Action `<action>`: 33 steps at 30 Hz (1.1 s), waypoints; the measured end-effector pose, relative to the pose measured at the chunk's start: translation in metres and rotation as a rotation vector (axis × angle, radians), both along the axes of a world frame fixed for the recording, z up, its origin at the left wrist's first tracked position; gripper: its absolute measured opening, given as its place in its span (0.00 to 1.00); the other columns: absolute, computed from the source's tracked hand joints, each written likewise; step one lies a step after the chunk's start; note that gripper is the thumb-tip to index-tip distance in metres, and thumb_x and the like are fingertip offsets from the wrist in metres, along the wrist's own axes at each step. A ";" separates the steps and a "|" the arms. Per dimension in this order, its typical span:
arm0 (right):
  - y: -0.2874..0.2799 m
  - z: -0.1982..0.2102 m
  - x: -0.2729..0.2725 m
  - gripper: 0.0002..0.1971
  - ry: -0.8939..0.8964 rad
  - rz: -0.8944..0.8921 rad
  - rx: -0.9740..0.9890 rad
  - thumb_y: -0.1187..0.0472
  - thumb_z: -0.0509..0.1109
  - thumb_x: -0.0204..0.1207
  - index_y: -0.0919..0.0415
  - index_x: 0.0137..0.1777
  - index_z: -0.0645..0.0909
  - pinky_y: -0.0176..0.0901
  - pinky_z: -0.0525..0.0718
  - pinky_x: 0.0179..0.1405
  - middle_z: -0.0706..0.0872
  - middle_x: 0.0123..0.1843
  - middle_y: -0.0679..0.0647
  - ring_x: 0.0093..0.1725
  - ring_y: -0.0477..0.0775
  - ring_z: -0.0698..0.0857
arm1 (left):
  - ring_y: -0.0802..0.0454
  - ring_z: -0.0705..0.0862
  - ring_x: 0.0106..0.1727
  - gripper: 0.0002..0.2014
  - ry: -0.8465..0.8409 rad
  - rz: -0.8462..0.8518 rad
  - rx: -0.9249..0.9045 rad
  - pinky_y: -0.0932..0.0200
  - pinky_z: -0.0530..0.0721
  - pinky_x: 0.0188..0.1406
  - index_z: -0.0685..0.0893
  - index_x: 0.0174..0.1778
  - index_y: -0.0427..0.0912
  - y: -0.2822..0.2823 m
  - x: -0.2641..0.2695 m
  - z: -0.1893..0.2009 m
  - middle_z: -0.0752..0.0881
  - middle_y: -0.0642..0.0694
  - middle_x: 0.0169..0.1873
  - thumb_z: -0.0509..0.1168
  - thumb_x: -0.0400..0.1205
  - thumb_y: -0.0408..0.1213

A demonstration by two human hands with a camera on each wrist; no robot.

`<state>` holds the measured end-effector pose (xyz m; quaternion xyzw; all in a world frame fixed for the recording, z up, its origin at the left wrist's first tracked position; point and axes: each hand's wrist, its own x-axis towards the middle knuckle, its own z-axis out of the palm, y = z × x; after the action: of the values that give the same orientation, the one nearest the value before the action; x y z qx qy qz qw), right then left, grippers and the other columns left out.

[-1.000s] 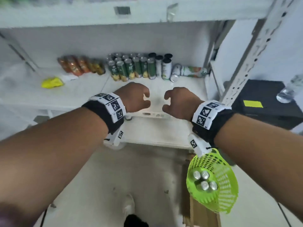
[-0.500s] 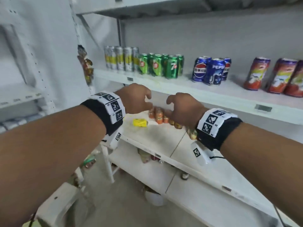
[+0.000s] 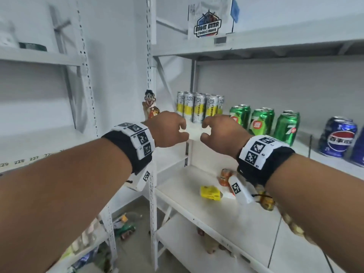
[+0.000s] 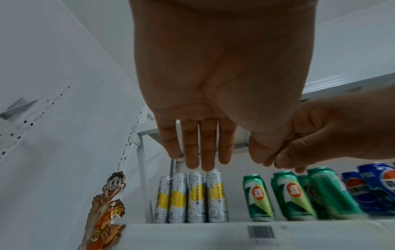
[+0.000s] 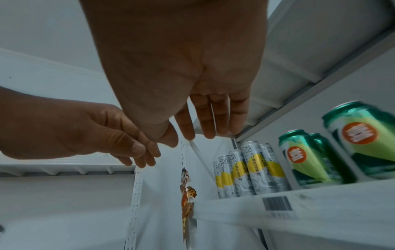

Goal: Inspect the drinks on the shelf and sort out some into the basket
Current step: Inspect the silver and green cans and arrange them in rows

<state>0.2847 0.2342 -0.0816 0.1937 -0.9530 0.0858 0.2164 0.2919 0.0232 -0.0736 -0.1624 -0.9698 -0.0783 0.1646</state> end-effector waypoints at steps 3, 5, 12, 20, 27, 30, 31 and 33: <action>-0.017 0.014 -0.046 0.18 0.035 0.017 0.007 0.49 0.70 0.80 0.53 0.68 0.84 0.52 0.83 0.66 0.86 0.66 0.55 0.67 0.60 0.83 | 0.52 0.85 0.57 0.20 0.029 -0.006 0.025 0.56 0.81 0.60 0.89 0.70 0.47 -0.020 -0.042 0.009 0.88 0.50 0.63 0.69 0.88 0.54; -0.027 0.024 -0.081 0.19 0.062 0.027 0.023 0.49 0.71 0.79 0.53 0.67 0.85 0.50 0.83 0.64 0.87 0.64 0.56 0.66 0.60 0.84 | 0.61 0.84 0.43 0.19 0.032 -0.012 0.051 0.58 0.81 0.51 0.89 0.69 0.49 -0.032 -0.072 0.016 0.88 0.52 0.61 0.70 0.88 0.55; -0.072 0.060 -0.205 0.18 0.122 0.073 0.064 0.48 0.71 0.78 0.53 0.65 0.86 0.49 0.82 0.62 0.87 0.59 0.56 0.62 0.60 0.84 | 0.55 0.82 0.57 0.19 0.048 0.011 0.007 0.50 0.84 0.65 0.88 0.69 0.54 -0.069 -0.182 0.046 0.88 0.56 0.61 0.69 0.87 0.58; -0.136 0.084 -0.331 0.22 0.106 0.017 0.089 0.46 0.71 0.77 0.52 0.69 0.83 0.55 0.86 0.63 0.84 0.62 0.54 0.63 0.59 0.84 | 0.54 0.85 0.63 0.29 -0.005 0.019 0.017 0.41 0.84 0.71 0.87 0.69 0.58 -0.119 -0.299 0.051 0.84 0.61 0.57 0.59 0.77 0.68; -0.166 0.077 -0.376 0.31 -0.017 -0.204 0.163 0.41 0.68 0.79 0.55 0.79 0.76 0.58 0.81 0.72 0.79 0.73 0.58 0.73 0.62 0.78 | 0.54 0.84 0.64 0.23 0.015 -0.163 0.044 0.41 0.84 0.71 0.88 0.71 0.54 -0.144 -0.353 0.045 0.87 0.56 0.62 0.66 0.85 0.61; -0.182 0.075 -0.382 0.29 -0.075 -0.345 0.270 0.39 0.69 0.78 0.55 0.73 0.79 0.58 0.81 0.69 0.82 0.67 0.59 0.68 0.64 0.81 | 0.53 0.85 0.66 0.20 0.031 -0.281 0.070 0.45 0.85 0.70 0.88 0.71 0.53 -0.156 -0.374 0.039 0.89 0.53 0.64 0.69 0.87 0.57; -0.187 0.075 -0.383 0.27 -0.085 -0.372 0.295 0.39 0.70 0.78 0.55 0.71 0.80 0.58 0.80 0.67 0.83 0.65 0.58 0.66 0.64 0.82 | 0.53 0.85 0.66 0.20 0.036 -0.311 0.073 0.46 0.85 0.70 0.89 0.71 0.53 -0.160 -0.380 0.038 0.89 0.53 0.64 0.69 0.87 0.57; -0.195 0.072 -0.382 0.27 -0.095 -0.426 0.313 0.43 0.73 0.76 0.55 0.72 0.79 0.59 0.78 0.67 0.84 0.63 0.57 0.66 0.64 0.81 | 0.52 0.86 0.65 0.19 0.037 -0.363 0.084 0.48 0.85 0.68 0.89 0.69 0.53 -0.166 -0.388 0.035 0.89 0.53 0.63 0.70 0.86 0.57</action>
<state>-0.0972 0.0394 -0.0093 0.0154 -0.9831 -0.1010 0.1519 -0.0966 -0.1431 -0.0383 -0.3289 -0.9173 -0.1442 0.1720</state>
